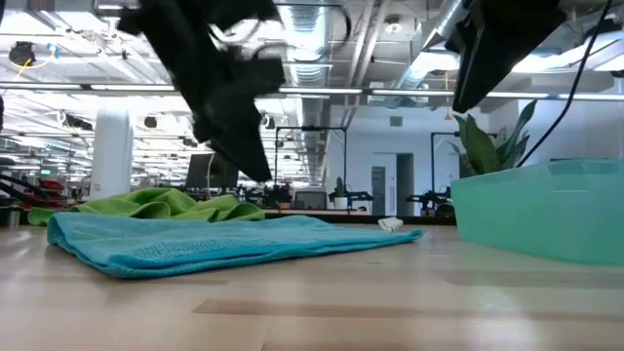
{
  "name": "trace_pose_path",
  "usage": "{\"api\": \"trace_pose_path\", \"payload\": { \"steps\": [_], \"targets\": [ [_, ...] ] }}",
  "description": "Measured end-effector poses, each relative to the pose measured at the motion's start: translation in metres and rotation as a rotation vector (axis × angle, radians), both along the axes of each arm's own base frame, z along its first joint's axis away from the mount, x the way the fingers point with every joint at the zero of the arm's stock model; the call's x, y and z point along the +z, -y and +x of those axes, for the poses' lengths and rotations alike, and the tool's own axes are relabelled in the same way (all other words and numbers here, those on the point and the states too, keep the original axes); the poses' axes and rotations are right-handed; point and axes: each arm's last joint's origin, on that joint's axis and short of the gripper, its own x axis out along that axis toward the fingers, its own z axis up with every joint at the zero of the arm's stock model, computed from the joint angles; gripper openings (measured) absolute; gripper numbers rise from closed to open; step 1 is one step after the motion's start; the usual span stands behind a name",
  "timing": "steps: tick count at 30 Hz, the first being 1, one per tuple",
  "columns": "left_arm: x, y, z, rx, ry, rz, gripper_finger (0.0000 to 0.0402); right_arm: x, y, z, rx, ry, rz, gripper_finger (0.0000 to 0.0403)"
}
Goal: Roll microfiber towels into tight, uniform cylinder then place into a basket
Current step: Fold the blue microfiber towel
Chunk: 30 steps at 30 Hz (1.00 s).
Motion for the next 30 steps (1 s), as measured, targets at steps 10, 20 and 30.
{"api": "trace_pose_path", "payload": {
  "steps": [10, 20, 30],
  "targets": [
    [-0.034, 0.07, -0.007, -0.27, -0.07, -0.113, 0.0114, 0.001, -0.008, 0.001, 0.016, 0.043, 0.023, 0.0111],
    [-0.057, 0.089, 0.01, -0.313, 0.006, -0.352, 0.0114, 0.002, -0.009, 0.002, 0.019, 0.055, 0.029, 0.0111],
    [-0.038, 0.088, 0.028, -0.464, 0.127, -0.341, 0.0114, 0.003, -0.02, -0.003, 0.057, 0.066, 0.039, 0.0111]
  ]
}}
